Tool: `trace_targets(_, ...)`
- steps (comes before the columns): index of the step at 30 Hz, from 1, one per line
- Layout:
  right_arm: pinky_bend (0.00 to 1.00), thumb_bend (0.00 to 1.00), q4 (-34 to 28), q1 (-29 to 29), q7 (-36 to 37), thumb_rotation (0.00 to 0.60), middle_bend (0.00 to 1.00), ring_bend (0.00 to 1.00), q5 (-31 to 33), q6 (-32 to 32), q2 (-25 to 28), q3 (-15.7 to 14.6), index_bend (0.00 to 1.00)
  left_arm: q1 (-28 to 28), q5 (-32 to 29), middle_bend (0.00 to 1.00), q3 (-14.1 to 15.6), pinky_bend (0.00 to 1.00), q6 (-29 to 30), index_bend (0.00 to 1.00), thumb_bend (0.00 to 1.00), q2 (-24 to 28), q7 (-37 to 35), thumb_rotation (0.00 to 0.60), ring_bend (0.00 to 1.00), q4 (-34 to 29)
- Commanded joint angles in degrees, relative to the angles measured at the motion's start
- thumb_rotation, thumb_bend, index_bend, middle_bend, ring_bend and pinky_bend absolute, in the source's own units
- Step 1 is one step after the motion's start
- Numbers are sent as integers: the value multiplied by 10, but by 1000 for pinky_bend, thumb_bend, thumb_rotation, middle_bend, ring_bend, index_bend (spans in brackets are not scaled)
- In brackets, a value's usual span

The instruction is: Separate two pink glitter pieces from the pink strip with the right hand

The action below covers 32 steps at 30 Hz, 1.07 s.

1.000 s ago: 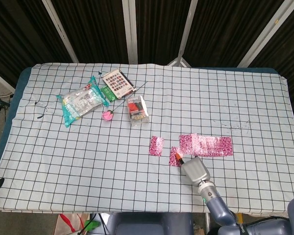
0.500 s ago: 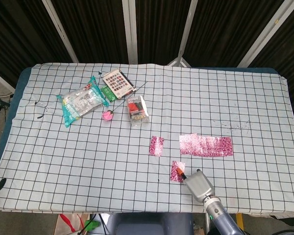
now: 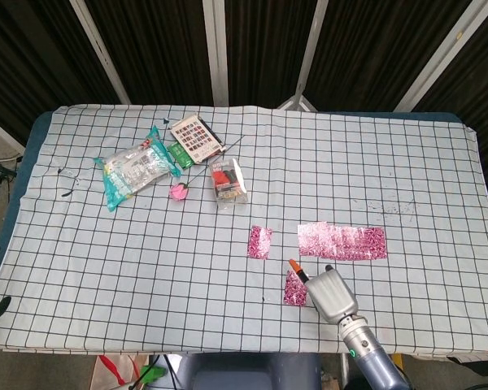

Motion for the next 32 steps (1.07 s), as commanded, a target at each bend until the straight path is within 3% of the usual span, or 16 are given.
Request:
trace_targets(1,162,776,37,-42,172,600,384,364,-94,80,13,51,0,0,0,2,0,86,1,164,347,1,-3,600,0,0)
trace_targets(5,28,708,58,-79,325,600,112,110,-116,87,63,31,0,-1,-1,2,-1,86,-1,164,348,3,-10,600,0,2)
trace_targets(7,20,666,76,-92,361,600,60,74,-133,88,94,13,0,-1,2,2,0,86,-2,164,347,4,-12,600,0,2)
trace_targets(11,15,652,112,-135,397,600,44,67,-181,129,129,-16,0,0,7,2,2,86,2,164,348,4,-13,600,0,1)
trace_targets(17,4,590,132,-190,372,600,43,67,-203,186,156,-35,0,2,10,2,4,86,3,164,347,4,-9,600,0,0)
trace_targets(22,2,583,143,-224,375,600,43,67,-192,218,171,-28,0,6,12,2,6,86,8,164,347,6,-9,600,0,-1)
trace_targets(32,2,583,151,-243,407,600,43,67,-203,219,190,-13,0,6,26,3,8,86,11,164,347,6,-20,600,0,4)
